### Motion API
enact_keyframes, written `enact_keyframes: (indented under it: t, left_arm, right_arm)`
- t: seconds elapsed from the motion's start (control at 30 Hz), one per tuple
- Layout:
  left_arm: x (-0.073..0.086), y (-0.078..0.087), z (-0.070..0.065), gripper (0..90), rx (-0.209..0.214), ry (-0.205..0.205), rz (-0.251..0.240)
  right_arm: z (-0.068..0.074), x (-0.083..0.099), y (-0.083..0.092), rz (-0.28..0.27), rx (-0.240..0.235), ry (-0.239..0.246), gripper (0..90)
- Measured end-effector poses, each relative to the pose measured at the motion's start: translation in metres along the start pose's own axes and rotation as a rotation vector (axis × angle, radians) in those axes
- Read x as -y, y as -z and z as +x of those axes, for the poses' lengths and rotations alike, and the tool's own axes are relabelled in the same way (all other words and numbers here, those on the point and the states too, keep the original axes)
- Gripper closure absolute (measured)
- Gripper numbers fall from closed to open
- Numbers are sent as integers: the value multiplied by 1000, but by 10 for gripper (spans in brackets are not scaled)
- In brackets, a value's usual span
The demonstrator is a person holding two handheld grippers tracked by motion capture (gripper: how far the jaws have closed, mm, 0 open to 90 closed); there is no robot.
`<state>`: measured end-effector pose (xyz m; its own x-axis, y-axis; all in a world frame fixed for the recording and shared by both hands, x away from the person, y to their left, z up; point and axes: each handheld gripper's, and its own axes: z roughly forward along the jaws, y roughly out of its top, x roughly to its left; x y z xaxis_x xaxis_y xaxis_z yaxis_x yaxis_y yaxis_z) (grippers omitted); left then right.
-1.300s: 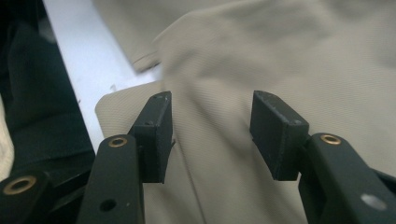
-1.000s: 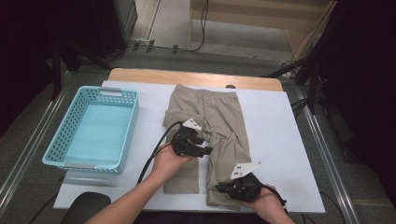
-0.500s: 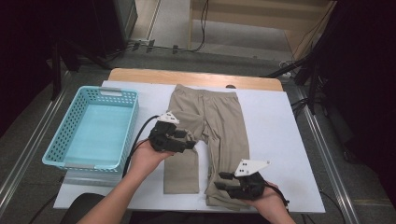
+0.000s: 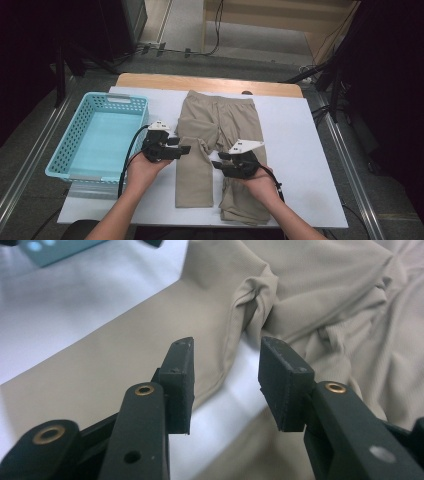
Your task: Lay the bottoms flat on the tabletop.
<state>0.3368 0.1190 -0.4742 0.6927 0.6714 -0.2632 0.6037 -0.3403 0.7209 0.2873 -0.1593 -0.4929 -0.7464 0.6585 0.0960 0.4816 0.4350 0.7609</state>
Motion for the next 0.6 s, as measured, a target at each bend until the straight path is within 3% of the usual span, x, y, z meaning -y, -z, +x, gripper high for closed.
enact_keyframes:
  t: [0.17, 0.3, 0.4, 0.5, 0.6]
  left_arm:
    - [5, -8, 3, 418, -50, 14, 9]
    - [11, -17, 8, 445, -77, 50, 22]
    - [11, -24, 9, 531, -82, 65, 18]
    - [12, -32, 12, 671, -42, 112, 15]
    - [12, -31, 11, 835, -19, 126, 23]
  right_arm:
    - [-9, -10, -25, 5, 11, -34, 549]
    - [-8, -16, -42, 22, 12, -12, 537]
    - [-10, -17, -54, 27, 20, -18, 542]
    - [-11, -16, -59, 69, 58, -14, 749]
    - [-16, -16, -52, 79, 41, -36, 834]
